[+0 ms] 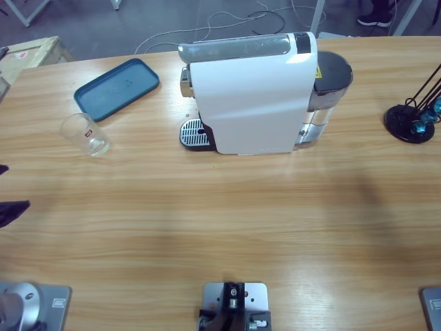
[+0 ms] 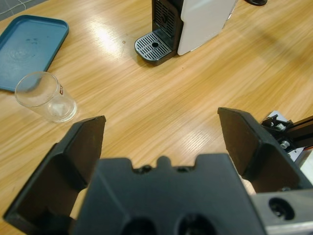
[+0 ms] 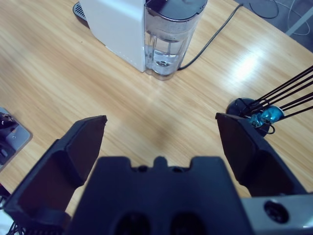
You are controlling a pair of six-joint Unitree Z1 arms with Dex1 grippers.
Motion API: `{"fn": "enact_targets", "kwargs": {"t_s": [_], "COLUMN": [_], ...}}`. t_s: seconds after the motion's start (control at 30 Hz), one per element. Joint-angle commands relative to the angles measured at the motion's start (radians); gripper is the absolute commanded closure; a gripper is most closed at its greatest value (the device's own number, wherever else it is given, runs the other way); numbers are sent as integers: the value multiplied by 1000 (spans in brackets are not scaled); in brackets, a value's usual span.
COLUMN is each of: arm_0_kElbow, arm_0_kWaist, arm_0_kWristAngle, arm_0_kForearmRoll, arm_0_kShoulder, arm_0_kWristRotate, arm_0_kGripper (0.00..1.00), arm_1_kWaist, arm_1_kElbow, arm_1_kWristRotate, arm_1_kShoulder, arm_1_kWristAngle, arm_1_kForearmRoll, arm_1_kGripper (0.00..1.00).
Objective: Pour coffee
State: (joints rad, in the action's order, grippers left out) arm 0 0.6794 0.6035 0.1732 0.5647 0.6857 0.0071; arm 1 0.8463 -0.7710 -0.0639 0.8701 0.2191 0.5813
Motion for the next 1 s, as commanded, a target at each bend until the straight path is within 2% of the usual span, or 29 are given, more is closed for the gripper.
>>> {"fn": "enact_targets", "kwargs": {"t_s": [0.03,0.23,0.33,0.5,0.6,0.67,0.73,0.87,1.0], "arm_0_kElbow": [-4,-4,1,202,268,302,350,471,485], "arm_0_kWaist": [7,7,7,7,-6,-36,-39,-40,-40], "arm_0_kWristAngle": [-14,-14,-36,-40,-43,-29,28,159,219], "arm_0_kForearmRoll": [12,12,-11,-39,-140,-221,-284,-286,-393], "arm_0_kShoulder": [-14,-11,57,243,364,477,585,797,919], "arm_0_kWristRotate": [8,8,-3,-84,-226,-424,-565,-785,-895], "arm_0_kGripper": [0,0,0,0,0,0,0,0,0], "arm_1_kWaist": [10,10,9,10,10,10,9,9,10], "arm_1_kElbow": [26,26,29,27,27,27,25,25,25], "arm_1_kWristRotate": [7,8,10,10,10,10,10,10,10], "arm_1_kShoulder": [9,8,0,3,3,7,10,15,13], "arm_1_kWristAngle": [-9,-9,-12,-12,-12,-12,-12,-11,-12], "arm_1_kForearmRoll": [-1,-1,-1,-1,-1,-1,-1,0,1], "arm_1_kGripper": [0,0,0,0,0,0,0,0,0]}}
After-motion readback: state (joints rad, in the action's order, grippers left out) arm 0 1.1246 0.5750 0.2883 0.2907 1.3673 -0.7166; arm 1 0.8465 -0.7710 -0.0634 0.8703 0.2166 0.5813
